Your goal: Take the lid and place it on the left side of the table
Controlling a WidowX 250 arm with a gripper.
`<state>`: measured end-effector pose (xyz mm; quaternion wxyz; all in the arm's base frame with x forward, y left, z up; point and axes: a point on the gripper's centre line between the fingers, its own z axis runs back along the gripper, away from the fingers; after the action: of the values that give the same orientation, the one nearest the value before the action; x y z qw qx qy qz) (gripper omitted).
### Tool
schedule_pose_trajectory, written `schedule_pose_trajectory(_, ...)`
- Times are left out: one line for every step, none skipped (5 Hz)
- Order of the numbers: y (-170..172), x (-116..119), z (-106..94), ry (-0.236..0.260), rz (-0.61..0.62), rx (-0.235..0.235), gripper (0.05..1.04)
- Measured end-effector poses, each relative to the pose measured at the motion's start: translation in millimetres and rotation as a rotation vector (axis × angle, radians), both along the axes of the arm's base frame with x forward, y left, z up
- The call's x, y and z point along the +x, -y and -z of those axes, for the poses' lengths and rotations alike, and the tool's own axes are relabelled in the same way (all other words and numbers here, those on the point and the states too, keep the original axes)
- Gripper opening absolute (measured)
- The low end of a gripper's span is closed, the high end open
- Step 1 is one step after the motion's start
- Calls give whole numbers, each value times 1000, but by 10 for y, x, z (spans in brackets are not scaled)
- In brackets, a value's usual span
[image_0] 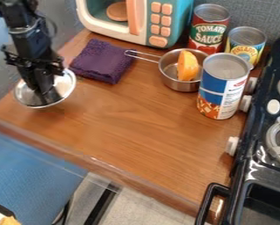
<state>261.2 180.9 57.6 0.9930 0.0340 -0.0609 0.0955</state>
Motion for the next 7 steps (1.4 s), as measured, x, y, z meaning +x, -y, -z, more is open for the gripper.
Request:
schedule_pose_trajectory(-230, -40, 107, -10, -51, 33, 283)
schedule_pose_trajectory(-343, -81, 267, -33, -80, 41, 283)
schedule_pose_trajectory(-370, -82, 329, -48, -80, 47, 283)
schedule_pose_trajectory(-361, -65, 333, -49, -72, 49, 283)
schedule_pose_trajectory(-317, -35, 337, -47, -48, 43, 283)
schedule_pose_trajectory(-288, -20, 338, -47, -32, 43, 283)
schedule_pose_trajectory(-242, 1, 343, -49, -14, 36, 283)
